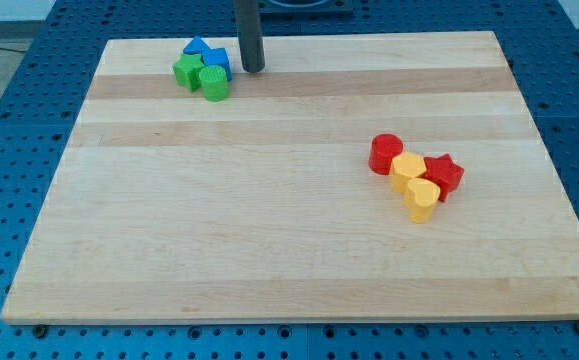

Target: Push the red circle towards top right corner of the board

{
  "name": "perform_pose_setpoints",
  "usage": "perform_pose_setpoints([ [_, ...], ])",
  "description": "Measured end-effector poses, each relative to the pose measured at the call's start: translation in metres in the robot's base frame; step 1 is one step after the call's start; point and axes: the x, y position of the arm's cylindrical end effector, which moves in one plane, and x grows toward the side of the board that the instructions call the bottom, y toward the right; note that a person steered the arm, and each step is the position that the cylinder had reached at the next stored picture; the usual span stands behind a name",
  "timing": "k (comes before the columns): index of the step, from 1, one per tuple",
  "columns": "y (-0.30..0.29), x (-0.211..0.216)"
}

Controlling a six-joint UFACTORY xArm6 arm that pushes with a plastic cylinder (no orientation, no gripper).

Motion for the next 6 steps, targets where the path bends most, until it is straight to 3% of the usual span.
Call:
perform_pose_setpoints([
  [1,0.043,0.014],
  [3,0.07,0.161],
  [4,0.086,0.21],
  [6,0.164,0.219],
])
